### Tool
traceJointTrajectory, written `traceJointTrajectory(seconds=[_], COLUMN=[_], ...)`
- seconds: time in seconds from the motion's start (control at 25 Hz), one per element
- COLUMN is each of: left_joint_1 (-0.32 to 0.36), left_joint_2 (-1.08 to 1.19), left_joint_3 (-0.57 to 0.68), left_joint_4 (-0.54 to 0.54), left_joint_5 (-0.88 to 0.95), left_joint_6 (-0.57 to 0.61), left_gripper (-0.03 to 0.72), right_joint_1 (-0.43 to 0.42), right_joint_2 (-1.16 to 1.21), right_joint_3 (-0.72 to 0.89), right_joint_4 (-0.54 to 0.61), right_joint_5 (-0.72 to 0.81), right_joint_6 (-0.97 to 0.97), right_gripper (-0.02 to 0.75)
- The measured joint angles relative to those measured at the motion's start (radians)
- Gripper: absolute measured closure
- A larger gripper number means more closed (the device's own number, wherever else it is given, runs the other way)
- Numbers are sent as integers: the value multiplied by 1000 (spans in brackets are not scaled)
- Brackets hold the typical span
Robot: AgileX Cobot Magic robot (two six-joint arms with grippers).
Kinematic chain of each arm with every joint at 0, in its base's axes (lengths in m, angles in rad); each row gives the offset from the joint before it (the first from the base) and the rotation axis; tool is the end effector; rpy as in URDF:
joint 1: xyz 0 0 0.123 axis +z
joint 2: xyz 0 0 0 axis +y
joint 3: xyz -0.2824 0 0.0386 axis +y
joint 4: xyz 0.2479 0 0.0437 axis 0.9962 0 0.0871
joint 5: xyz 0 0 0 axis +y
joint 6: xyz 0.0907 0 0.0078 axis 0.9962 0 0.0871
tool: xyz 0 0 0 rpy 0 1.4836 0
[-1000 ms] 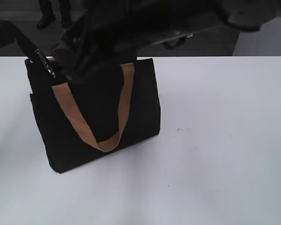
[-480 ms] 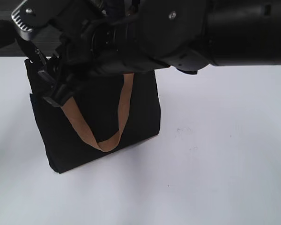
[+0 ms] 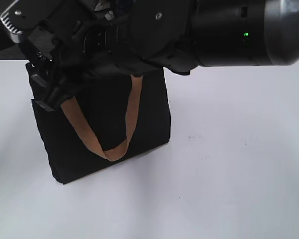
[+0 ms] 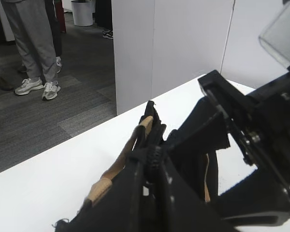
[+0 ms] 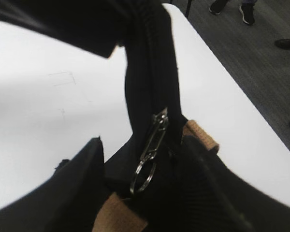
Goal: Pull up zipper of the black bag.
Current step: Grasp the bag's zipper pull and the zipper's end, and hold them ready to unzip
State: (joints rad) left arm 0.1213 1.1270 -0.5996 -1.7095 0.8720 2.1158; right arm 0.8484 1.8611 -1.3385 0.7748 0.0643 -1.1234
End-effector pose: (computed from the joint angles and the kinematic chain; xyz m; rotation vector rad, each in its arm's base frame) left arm 0.2137 -0.0436 0.2914 0.7532 1.6054 -0.4655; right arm 0.2845 0.3291 0.2545 -1.1906 1.6940 0.3547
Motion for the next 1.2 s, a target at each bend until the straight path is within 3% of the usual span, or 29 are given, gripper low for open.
traceJointTrajectory(seconds=[0.68,1.08,1.2], left_joint_1=[0,0,0], left_joint_2=[0,0,0], left_joint_3=[0,0,0], left_joint_4=[0,0,0], left_joint_5=[-5,-5,-6], left_joint_6=[0,0,0], left_gripper=[653,653,653], right_joint_1=[-17,-17,-17], right_joint_2=[26,26,26], right_joint_3=[0,0,0], right_joint_4=[0,0,0], right_joint_5=[29,29,29], right_joint_6=[-1,-1,-1], right_gripper=[381,724,738])
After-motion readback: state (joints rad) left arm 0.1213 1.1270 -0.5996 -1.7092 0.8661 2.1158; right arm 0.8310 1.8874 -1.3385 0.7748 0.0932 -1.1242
